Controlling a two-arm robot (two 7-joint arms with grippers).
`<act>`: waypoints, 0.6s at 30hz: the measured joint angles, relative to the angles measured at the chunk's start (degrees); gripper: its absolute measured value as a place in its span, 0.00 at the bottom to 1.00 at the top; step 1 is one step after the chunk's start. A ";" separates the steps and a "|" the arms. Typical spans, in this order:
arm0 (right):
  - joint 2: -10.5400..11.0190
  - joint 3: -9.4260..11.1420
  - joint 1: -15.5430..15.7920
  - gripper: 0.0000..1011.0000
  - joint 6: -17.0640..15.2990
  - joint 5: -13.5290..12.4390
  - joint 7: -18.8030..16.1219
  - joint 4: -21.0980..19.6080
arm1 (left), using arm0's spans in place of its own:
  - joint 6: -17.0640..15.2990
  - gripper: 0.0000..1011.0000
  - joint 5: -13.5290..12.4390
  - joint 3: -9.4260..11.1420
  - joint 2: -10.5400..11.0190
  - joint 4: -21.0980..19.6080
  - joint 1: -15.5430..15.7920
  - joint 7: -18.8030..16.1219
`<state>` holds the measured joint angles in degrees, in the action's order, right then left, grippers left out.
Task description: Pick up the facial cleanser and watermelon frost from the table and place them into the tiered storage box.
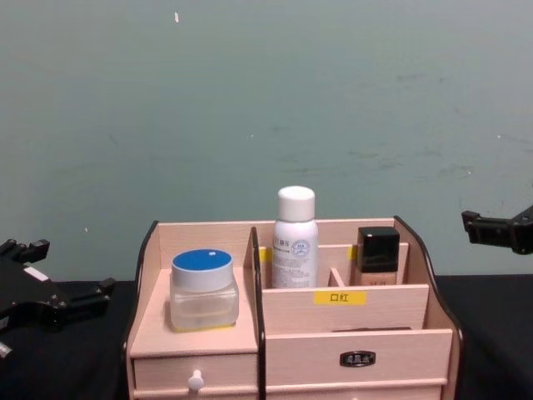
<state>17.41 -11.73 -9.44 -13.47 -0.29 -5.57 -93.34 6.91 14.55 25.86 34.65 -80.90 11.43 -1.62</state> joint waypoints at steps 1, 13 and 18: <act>0.01 -0.01 0.00 0.99 0.00 0.00 0.01 -0.01 | 0.00 1.00 0.00 0.00 0.00 0.00 0.00 0.00; 0.08 -0.10 -0.05 0.99 0.05 0.00 0.05 -0.14 | 0.00 1.00 0.00 0.00 0.00 0.00 0.00 0.00; 0.11 -0.14 -0.06 0.99 0.09 0.00 0.09 -0.18 | 0.00 1.00 0.00 0.00 0.00 0.00 0.00 0.00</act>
<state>17.52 -11.86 -9.50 -13.38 -0.29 -5.48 -93.52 6.91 14.55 25.86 34.65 -80.90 11.43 -1.62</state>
